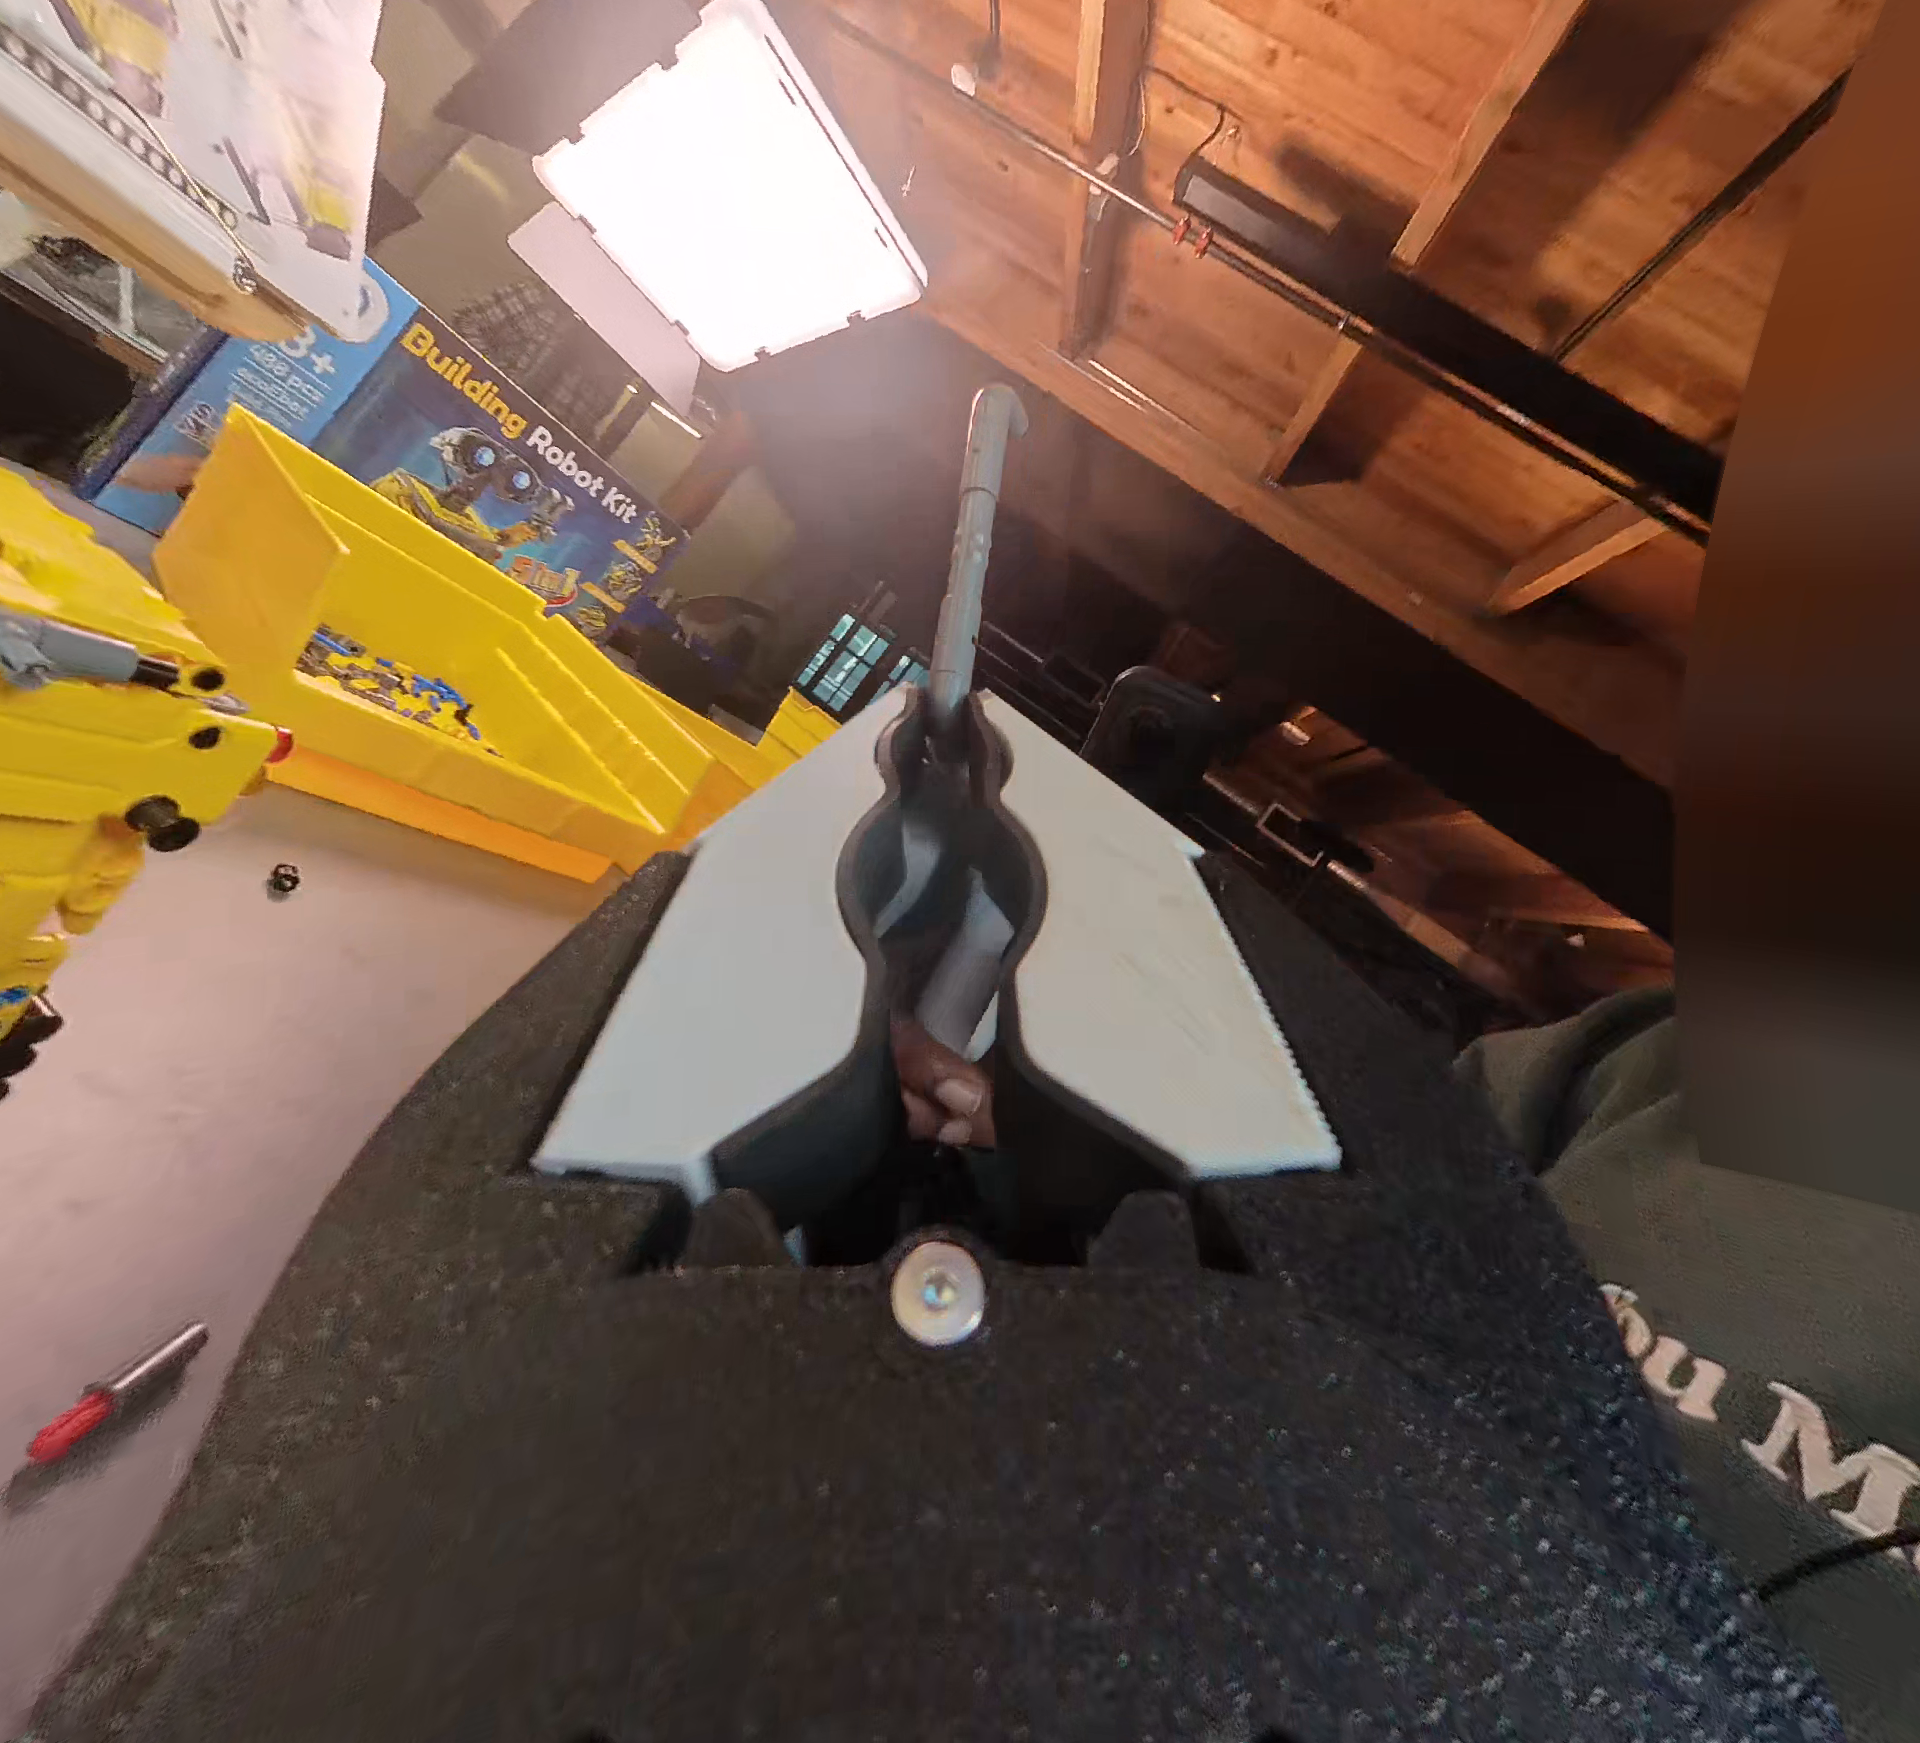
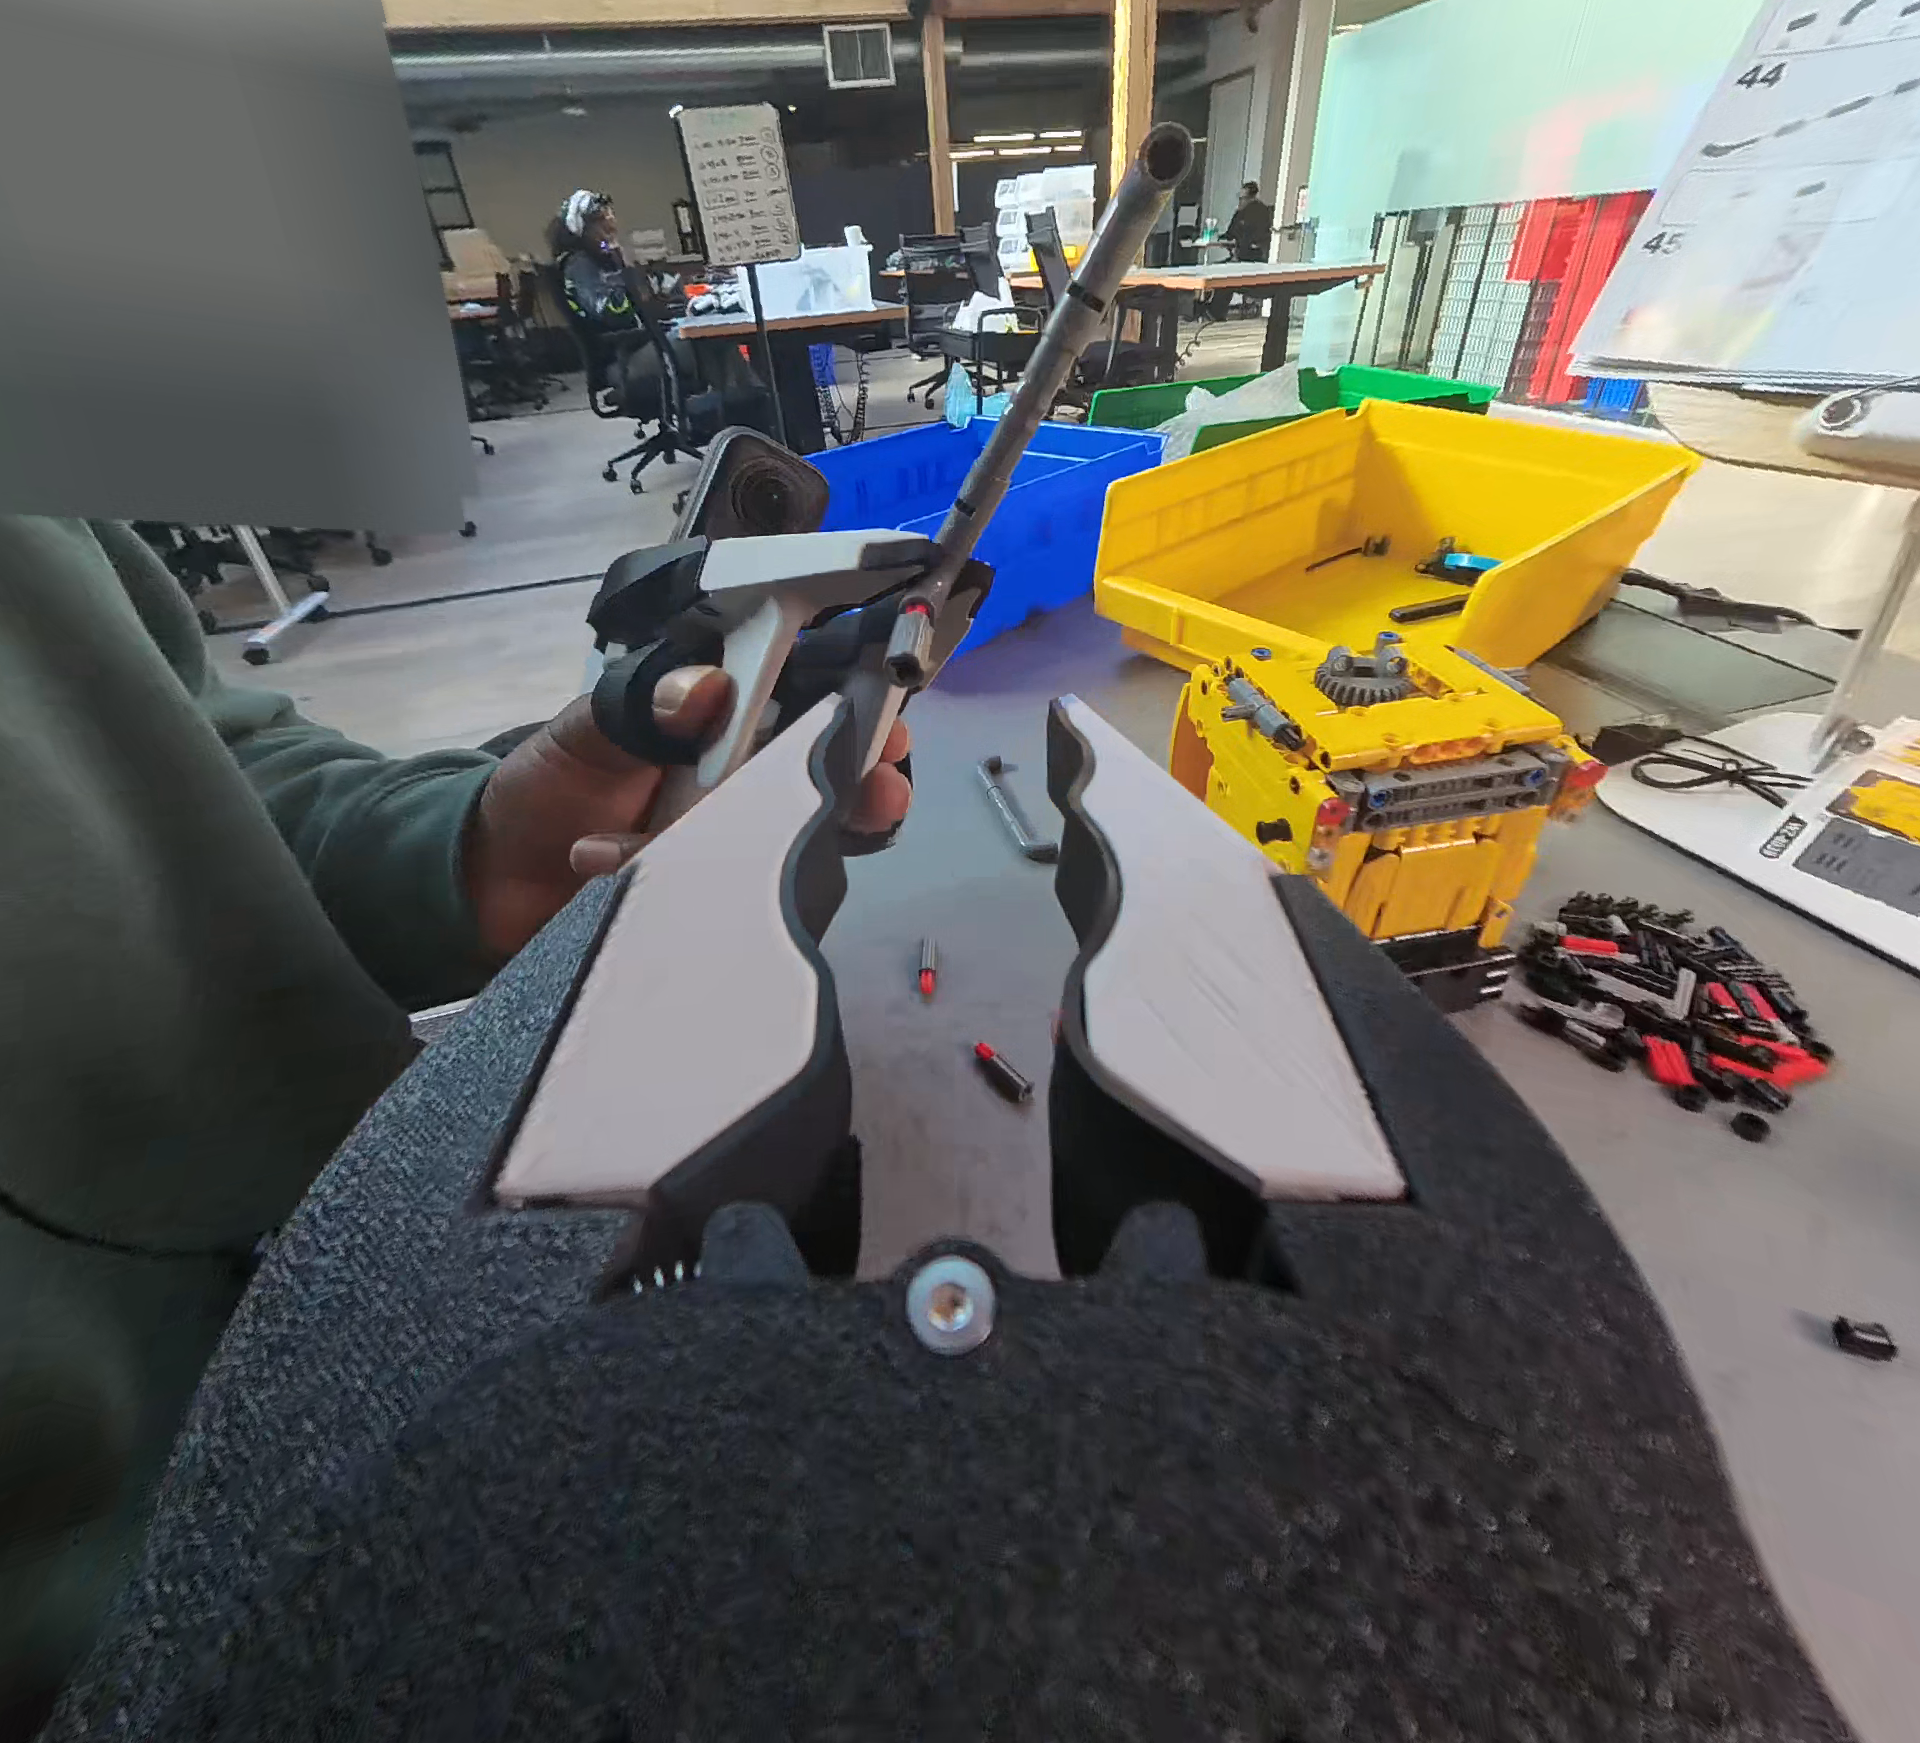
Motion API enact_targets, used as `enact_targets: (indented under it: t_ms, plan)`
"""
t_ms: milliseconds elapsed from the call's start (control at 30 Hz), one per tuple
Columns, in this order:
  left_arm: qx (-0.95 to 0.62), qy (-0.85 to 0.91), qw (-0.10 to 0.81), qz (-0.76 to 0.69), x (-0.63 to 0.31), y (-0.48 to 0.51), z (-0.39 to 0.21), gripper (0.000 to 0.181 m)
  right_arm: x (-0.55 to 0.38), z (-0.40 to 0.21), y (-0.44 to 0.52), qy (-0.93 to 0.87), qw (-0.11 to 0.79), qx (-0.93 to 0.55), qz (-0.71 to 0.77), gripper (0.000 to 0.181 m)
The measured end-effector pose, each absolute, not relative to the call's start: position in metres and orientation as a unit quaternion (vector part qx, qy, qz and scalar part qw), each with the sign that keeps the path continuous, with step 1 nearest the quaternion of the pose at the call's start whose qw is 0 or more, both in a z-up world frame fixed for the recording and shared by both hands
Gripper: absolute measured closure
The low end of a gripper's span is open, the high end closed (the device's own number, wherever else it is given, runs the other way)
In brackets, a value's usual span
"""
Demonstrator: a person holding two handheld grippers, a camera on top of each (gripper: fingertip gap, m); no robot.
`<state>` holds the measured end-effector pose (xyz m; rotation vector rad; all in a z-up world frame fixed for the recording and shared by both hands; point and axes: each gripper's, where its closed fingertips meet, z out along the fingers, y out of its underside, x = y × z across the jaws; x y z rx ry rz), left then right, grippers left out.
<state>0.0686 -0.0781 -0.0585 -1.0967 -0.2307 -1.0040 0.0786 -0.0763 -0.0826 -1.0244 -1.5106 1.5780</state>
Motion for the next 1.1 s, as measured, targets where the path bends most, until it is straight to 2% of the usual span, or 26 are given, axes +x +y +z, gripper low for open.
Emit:
enact_targets:
  t_ms: [300, 467, 633, 833, 1033, 1100]
  plan:
    - [-0.497, -0.095, 0.754, -0.419, 0.074, -0.076, -0.066, 0.175, 0.076, -0.082, -0.082, -0.567, 0.344, -0.413, 0.624, 0.154]
    - [-0.522, -0.087, 0.751, -0.395, 0.071, -0.074, -0.074, 0.175, 0.083, -0.076, -0.07, -0.571, 0.351, -0.407, 0.621, 0.149]
    - [-0.574, -0.053, 0.73, -0.368, 0.081, -0.071, -0.088, 0.175, 0.085, -0.063, -0.052, -0.522, 0.284, -0.433, 0.678, 0.149]
    - [-0.606, -0.037, 0.713, -0.352, 0.091, -0.066, -0.101, 0.175, 0.078, -0.074, -0.054, -0.522, 0.258, -0.444, 0.68, 0.175]
    - [-0.634, -0.023, 0.693, -0.342, 0.094, -0.066, -0.108, 0.175, 0.079, -0.079, -0.056, -0.534, 0.228, -0.44, 0.685, 0.175]
    - [-0.635, -0.024, 0.694, -0.339, 0.094, -0.067, -0.108, 0.175, 0.081, -0.076, -0.057, -0.532, 0.22, -0.435, 0.693, 0.17]
